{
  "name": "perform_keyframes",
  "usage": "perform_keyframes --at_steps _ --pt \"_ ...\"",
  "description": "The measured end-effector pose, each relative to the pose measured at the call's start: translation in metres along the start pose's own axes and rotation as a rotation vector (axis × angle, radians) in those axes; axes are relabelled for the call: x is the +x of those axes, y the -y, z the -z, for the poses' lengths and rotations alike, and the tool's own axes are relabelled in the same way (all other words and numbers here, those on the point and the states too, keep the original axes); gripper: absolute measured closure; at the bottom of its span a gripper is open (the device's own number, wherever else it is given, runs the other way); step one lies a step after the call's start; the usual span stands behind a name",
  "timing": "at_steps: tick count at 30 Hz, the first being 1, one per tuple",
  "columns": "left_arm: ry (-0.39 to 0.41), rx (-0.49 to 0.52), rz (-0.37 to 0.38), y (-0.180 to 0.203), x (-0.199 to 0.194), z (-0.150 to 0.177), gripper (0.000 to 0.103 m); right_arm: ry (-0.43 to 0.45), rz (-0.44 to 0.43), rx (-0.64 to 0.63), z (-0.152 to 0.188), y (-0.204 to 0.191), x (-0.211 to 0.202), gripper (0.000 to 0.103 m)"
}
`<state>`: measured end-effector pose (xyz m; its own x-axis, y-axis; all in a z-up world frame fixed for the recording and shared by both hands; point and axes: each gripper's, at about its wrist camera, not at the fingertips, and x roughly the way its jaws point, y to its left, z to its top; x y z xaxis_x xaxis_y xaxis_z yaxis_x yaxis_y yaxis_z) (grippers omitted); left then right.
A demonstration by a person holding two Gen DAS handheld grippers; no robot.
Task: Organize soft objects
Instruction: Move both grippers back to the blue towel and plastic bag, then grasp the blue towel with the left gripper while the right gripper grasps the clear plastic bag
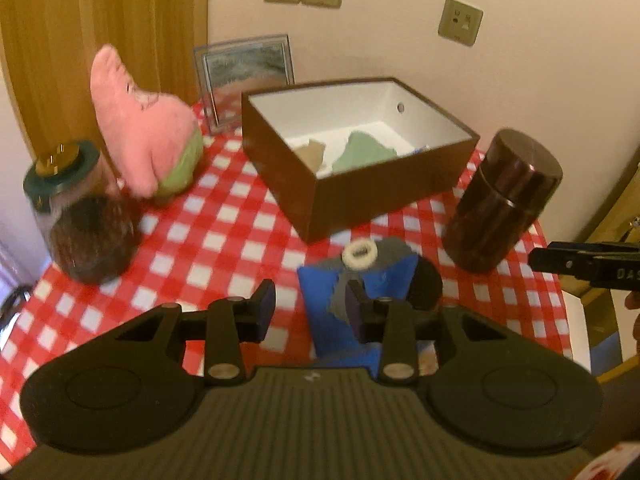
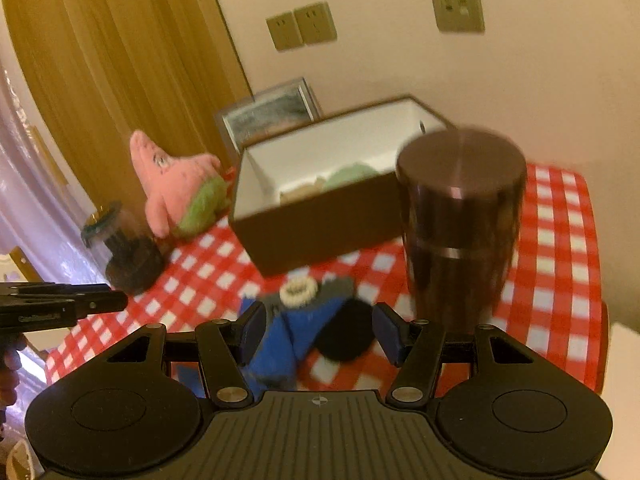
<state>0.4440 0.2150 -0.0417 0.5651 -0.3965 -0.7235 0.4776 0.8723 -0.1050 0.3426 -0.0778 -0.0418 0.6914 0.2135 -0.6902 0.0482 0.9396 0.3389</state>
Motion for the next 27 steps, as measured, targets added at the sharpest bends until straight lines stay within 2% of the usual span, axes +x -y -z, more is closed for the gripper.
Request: perform_keyframes --at_steps 7,14,20,27 --pt "-0.046 -0.015 0.025 0.007 0.001 0.034 0.067 -0.074 0.01 0.013 0.034 0.001 0.004 0.044" --pt "-0.079 0.022 0.063 0.022 0.011 0.053 0.065 -0.116 0.018 0.022 0.052 0.003 0.011 0.044" --pt "-0.1 0.053 0.093 0.034 0.024 0.058 0.062 -0.133 0.027 0.025 0.058 0.006 0.019 0.044" --pt "-0.104 0.057 0.094 0.04 0.049 0.047 0.058 -0.141 0.028 0.02 0.056 0.008 0.032 0.044"
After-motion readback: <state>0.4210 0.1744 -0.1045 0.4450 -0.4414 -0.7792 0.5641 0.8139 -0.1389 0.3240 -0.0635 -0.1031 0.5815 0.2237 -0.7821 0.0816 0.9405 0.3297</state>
